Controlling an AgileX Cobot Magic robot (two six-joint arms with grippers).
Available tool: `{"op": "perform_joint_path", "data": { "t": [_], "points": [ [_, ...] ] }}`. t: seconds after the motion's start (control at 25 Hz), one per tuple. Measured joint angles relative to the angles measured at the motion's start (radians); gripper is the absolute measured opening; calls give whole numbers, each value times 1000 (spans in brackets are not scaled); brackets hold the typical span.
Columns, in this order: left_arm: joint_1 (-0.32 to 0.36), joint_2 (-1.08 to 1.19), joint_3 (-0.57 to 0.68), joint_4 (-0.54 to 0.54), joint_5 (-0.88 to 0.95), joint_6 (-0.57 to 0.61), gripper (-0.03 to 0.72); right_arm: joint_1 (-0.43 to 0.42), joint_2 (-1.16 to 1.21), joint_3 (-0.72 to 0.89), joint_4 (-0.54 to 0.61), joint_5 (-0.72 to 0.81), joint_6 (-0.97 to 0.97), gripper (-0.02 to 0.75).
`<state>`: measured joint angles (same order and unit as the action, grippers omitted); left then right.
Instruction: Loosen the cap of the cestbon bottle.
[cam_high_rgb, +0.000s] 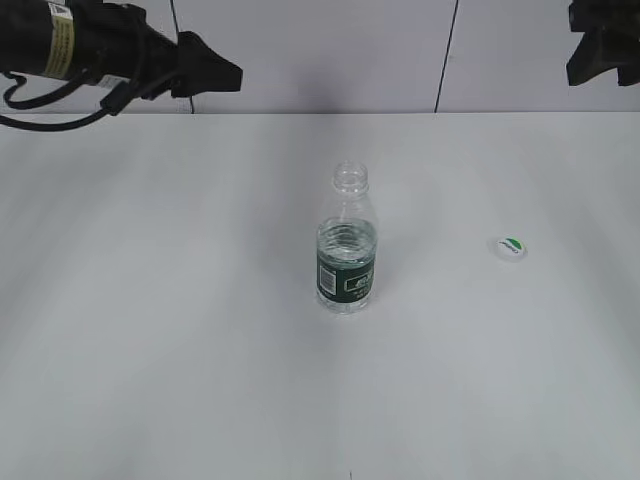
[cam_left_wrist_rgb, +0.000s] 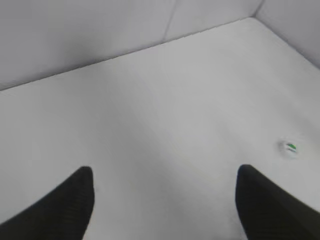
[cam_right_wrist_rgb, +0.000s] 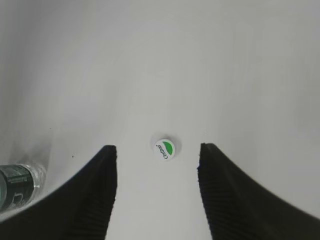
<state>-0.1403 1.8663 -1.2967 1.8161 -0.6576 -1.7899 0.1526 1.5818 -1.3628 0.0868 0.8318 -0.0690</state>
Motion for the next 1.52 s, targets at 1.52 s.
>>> {"op": "perform_joint_path", "data": {
  "t": [1.52],
  "points": [
    [171,-7,-8,19,565,-99,498,0,0,0,-20,89,-1,399]
  ]
}}
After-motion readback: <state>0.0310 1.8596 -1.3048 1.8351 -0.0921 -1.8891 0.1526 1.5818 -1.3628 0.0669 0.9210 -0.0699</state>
